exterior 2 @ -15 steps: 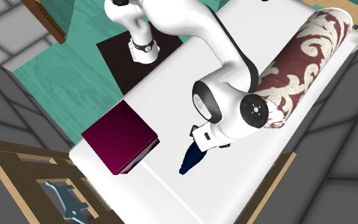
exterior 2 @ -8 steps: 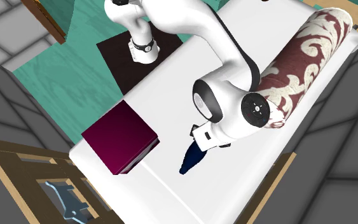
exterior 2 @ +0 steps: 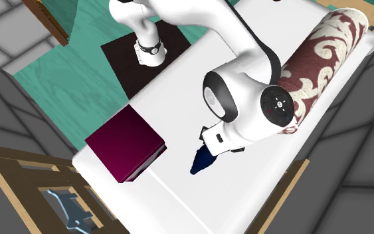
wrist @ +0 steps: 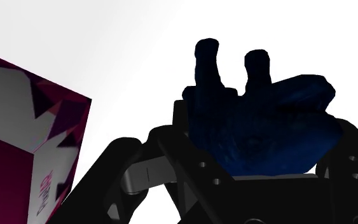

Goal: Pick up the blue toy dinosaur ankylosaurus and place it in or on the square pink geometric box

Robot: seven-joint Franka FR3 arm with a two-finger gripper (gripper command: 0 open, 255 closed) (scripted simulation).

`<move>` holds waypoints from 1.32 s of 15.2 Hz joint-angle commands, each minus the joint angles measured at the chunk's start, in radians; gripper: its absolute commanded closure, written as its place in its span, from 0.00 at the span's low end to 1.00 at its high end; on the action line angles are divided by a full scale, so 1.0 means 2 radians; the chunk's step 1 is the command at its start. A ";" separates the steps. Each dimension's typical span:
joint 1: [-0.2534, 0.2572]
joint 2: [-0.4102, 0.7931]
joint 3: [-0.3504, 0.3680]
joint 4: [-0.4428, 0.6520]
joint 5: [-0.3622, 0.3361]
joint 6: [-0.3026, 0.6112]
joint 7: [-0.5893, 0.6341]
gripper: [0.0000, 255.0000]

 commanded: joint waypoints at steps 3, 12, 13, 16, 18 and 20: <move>0.001 -0.004 0.001 0.020 0.002 -0.024 -0.004 1.00; 0.005 -0.003 0.001 0.081 0.003 -0.083 -0.012 1.00; 0.006 -0.003 0.001 0.089 0.003 -0.091 -0.013 1.00; 0.008 0.001 0.001 0.115 0.003 -0.112 -0.016 1.00; 0.010 0.004 0.001 0.134 0.002 -0.128 -0.019 1.00; 0.012 0.009 0.001 0.154 0.001 -0.144 -0.021 1.00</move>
